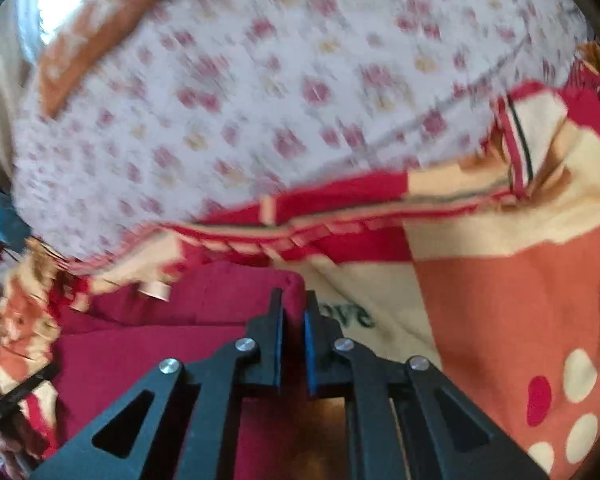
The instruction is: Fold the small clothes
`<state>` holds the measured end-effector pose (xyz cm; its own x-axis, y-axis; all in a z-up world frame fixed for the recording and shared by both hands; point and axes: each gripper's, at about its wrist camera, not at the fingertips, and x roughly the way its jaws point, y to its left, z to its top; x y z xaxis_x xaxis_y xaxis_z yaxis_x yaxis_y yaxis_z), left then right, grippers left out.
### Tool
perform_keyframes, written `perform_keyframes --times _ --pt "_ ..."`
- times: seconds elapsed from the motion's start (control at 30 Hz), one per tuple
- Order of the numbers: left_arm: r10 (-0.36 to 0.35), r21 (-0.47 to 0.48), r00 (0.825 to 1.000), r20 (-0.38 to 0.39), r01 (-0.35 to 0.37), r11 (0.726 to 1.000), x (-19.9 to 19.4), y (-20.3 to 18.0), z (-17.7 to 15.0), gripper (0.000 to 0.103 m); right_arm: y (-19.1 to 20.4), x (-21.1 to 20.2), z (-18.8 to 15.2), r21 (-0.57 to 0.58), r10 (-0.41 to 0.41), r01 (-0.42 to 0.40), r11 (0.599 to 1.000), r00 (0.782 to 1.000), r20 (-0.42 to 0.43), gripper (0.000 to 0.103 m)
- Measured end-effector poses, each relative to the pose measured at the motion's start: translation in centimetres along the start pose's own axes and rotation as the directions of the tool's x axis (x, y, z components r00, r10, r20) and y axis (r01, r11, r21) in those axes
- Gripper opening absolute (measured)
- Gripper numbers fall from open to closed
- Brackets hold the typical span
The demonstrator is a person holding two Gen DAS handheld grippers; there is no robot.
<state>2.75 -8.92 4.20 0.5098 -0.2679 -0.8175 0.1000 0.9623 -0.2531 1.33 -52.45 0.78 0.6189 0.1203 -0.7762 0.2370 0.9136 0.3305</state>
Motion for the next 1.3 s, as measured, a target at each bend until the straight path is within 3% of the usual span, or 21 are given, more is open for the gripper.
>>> perform_keyframes --times 0.07,0.2,0.3,0.33,0.4,0.43,0.47,0.53,0.73,0.8,0.87,0.93,0.97,1.03,1.17,1.3 --pt "-0.013 -0.021 1.000 0.002 0.013 1.000 -0.2 0.3 0.0 0.000 -1.1 0.3 -0.2 0.043 0.028 -0.027 0.999 1.000 -0.005 0.014" --pt "-0.028 -0.010 0.999 0.019 0.028 1.000 -0.9 0.4 0.3 0.000 -3.0 -4.2 -1.3 0.125 0.105 -0.115 0.986 0.991 0.082 0.027" --pt "-0.015 -0.007 1.000 0.020 0.015 1.000 -0.5 0.1 0.3 0.000 -1.8 -5.9 -3.4 0.061 0.138 -0.140 0.988 0.990 0.032 0.037" --pt "-0.009 -0.012 1.000 0.016 0.009 1.000 -0.3 0.1 0.2 0.000 -1.0 -5.4 -4.4 0.032 0.147 -0.146 0.989 0.989 -0.019 0.039" --pt "0.002 -0.020 1.000 0.010 -0.001 1.000 0.1 0.2 -0.1 0.000 -0.2 -3.6 -6.0 0.018 0.175 -0.174 0.985 0.978 -0.115 0.036" --pt "0.001 -0.025 1.000 0.007 -0.001 1.000 0.0 0.2 -0.3 0.000 -0.2 -2.9 -6.7 0.016 0.176 -0.175 0.984 0.974 -0.143 0.023" --pt "-0.003 -0.025 1.000 0.004 0.003 1.000 -0.3 0.3 -0.3 0.000 -0.2 -3.3 -7.0 0.001 0.174 -0.175 0.985 0.977 -0.124 0.018" --pt "-0.020 -0.003 1.000 0.008 0.020 1.000 -1.2 0.1 -0.6 0.000 -0.2 -4.8 -6.9 -0.027 0.135 -0.138 0.990 0.986 -0.098 0.010" --pt "0.042 0.045 0.999 0.021 -0.043 0.998 -2.0 -0.8 -0.9 0.000 -0.2 -6.4 -6.7 -0.088 -0.007 0.002 0.996 0.998 -0.062 0.010" --pt "0.052 0.058 0.997 0.049 -0.055 0.997 -2.5 -1.2 -0.9 0.000 -0.1 -8.0 -6.1 -0.062 -0.016 0.017 0.998 1.000 0.012 0.014" --pt "0.068 0.074 0.996 0.061 -0.073 0.995 -2.5 -1.5 -0.7 0.000 0.7 -8.8 -5.5 -0.069 0.027 -0.023 0.997 0.998 0.052 0.025" --pt "0.089 0.080 0.994 0.056 -0.093 0.992 -1.9 -1.7 -0.4 0.000 2.2 -8.2 -5.2 -0.113 0.050 -0.047 0.993 0.998 0.030 0.035" --pt "0.095 0.077 0.994 0.049 -0.098 0.992 -1.6 -1.6 -0.3 0.000 3.2 -7.2 -5.2 -0.144 0.050 -0.049 0.988 0.999 0.009 0.036" --pt "0.102 0.065 0.994 0.036 -0.104 0.992 -0.8 -1.3 -0.3 0.000 4.5 -5.6 -5.5 -0.176 0.031 -0.033 0.984 0.999 -0.012 0.036" --pt "0.109 0.072 0.993 0.040 -0.111 0.991 0.1 -1.2 -0.4 0.000 5.0 -1.5 -5.3 -0.204 -0.086 0.078 0.976 0.996 -0.030 0.034" --pt "0.123 0.095 0.991 0.047 -0.127 0.987 0.2 -1.5 -0.4 0.000 4.4 -0.8 -4.5 -0.185 -0.104 0.098 0.978 0.994 -0.023 0.029"
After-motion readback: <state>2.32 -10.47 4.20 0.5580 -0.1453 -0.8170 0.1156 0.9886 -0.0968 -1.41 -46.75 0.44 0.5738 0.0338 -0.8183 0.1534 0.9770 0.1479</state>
